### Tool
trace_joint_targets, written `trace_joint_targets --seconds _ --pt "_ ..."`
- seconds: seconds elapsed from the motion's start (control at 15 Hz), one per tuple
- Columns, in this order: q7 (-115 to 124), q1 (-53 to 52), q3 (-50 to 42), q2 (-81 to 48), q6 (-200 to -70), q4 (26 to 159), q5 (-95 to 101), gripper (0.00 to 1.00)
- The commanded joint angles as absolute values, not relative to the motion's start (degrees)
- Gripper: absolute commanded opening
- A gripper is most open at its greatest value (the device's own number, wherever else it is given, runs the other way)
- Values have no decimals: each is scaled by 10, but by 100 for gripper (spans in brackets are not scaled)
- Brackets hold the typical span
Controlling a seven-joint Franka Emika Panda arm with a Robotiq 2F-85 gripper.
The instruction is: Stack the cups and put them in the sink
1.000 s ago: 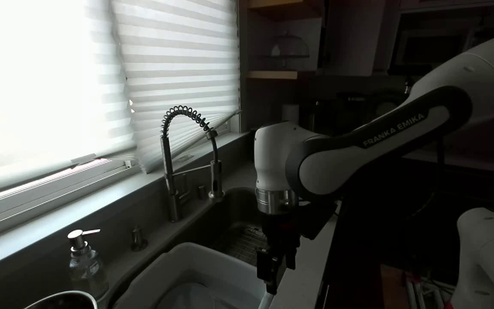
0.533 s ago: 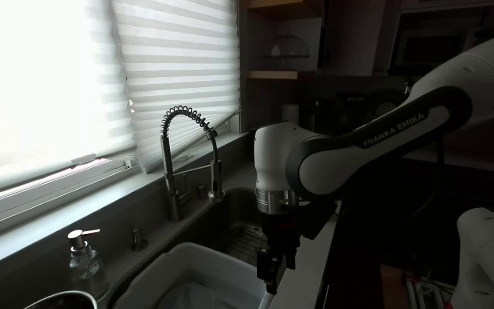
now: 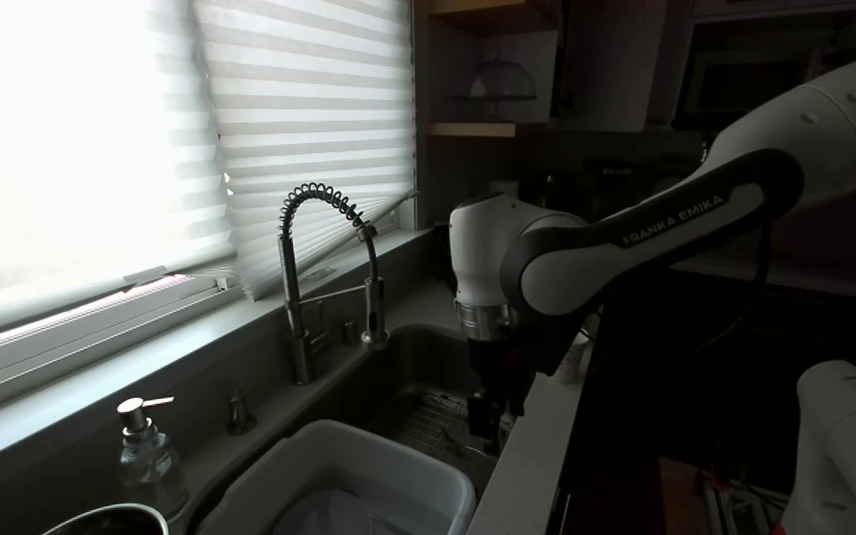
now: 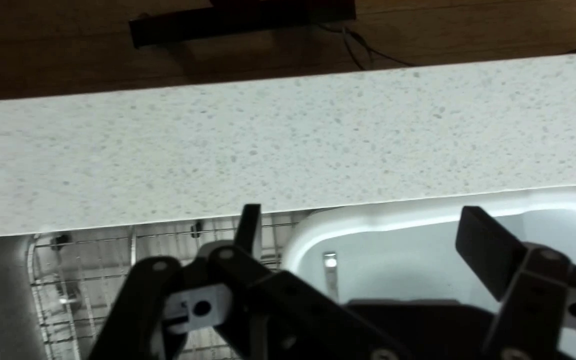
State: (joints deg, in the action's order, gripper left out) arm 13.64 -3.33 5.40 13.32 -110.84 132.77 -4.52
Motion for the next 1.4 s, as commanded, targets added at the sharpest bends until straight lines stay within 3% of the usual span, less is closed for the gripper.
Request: trace_joint_targets --seconds 0.0,0.4,1.0,1.33 --pt "145 1 38 194 -1046 1328 46 100" --pt "159 76 -20 298 -1073 1355 117 100" --pt "144 87 -19 292 -1064 1344 129 100" --pt "40 110 -75 313 -1081 1371 166 100"
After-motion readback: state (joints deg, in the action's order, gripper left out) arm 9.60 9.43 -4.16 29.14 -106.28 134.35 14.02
